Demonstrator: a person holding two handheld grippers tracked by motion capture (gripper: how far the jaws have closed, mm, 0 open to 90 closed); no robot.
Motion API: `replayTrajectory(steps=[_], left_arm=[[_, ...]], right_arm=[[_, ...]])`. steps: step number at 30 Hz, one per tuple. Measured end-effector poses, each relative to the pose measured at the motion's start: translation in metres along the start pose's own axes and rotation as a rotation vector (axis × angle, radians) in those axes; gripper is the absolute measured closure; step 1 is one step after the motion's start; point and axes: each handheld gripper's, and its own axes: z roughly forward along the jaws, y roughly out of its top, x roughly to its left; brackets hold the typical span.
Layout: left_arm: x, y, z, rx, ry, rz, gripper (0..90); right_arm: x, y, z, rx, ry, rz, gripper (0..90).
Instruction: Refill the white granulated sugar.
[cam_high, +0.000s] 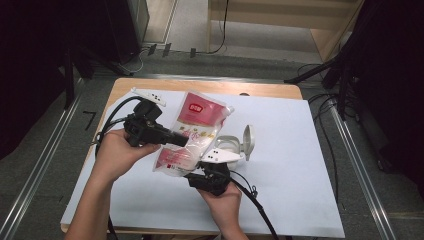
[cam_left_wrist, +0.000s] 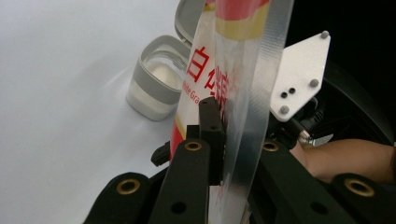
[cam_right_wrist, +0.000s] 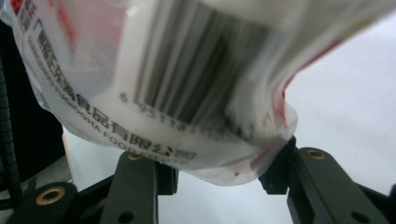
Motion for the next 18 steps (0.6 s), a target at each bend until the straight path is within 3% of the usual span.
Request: replayTrajectory(steps=[12, 18], left_arm=[[-0.0002, -0.0043, -0.0057, -0.009, -0.008, 0.021, 89.0], [-0.0005, -0.0065, -0.0092, -0.009, -0.008, 0.032, 89.1]], right_arm=[[-0.0085, 0.0031, -0.0061, -0.012, -0.029, 0.035, 58.5], [-0.0071, 0.0042, -0.0059, -0.019, -0.036, 0.019, 58.6]])
